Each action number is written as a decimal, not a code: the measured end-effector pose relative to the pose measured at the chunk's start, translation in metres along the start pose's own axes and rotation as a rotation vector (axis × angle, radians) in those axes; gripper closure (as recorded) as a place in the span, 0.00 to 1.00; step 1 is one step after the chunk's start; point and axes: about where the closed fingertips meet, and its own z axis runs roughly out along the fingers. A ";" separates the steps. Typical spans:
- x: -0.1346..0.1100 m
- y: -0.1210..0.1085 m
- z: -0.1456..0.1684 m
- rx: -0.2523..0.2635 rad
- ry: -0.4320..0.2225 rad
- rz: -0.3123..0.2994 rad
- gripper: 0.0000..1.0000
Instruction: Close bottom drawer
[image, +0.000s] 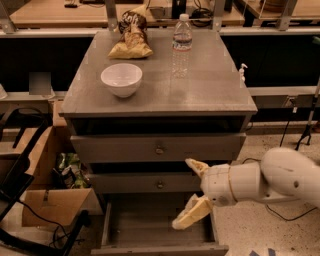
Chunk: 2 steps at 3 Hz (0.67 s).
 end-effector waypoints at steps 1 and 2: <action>0.001 -0.012 0.022 0.027 -0.083 -0.026 0.00; 0.004 -0.012 0.021 0.027 -0.075 -0.023 0.00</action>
Offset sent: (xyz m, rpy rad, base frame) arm 0.0157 0.0144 -0.0131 0.0698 -0.0572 -0.0119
